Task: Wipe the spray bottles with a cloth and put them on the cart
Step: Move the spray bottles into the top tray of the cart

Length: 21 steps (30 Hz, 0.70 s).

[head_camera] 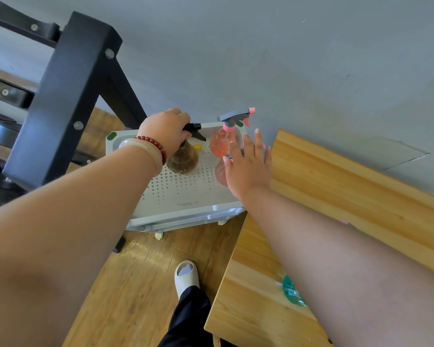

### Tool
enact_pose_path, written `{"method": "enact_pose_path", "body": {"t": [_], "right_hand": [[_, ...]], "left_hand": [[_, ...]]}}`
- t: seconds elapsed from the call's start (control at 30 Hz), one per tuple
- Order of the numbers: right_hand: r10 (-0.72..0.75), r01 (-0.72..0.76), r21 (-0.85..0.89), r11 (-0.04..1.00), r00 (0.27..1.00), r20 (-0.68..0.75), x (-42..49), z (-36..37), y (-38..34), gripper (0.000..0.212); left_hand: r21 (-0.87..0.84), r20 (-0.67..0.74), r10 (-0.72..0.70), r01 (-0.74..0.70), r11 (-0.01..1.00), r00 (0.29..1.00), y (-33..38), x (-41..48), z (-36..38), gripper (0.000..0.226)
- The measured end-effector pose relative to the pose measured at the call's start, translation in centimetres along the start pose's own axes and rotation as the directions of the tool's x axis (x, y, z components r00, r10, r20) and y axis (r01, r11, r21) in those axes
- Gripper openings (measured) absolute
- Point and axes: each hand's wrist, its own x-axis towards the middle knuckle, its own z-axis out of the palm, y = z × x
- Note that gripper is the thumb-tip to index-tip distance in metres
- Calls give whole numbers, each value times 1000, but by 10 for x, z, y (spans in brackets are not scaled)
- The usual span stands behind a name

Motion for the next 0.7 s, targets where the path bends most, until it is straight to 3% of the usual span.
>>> {"method": "enact_pose_path", "body": {"t": [0.23, 0.5, 0.6, 0.7], "right_hand": [[4, -4, 8, 1000, 1000, -11, 3, 1, 0, 59], [-2, 2, 6, 1000, 1000, -12, 6, 2, 2, 58], [-6, 6, 14, 1000, 1000, -1, 7, 3, 2, 58], [-22, 22, 3, 1000, 1000, -3, 7, 3, 1, 58]], "left_hand": [[-57, -67, -16, 12, 998, 998, 16, 13, 3, 25], [-53, -26, -16, 15, 998, 1000, 31, 22, 10, 25], [-82, -16, -26, 25, 996, 1000, 30, 19, 16, 38], [-133, 20, -46, 48, 990, 999, 29, 12, 24, 72]]}}
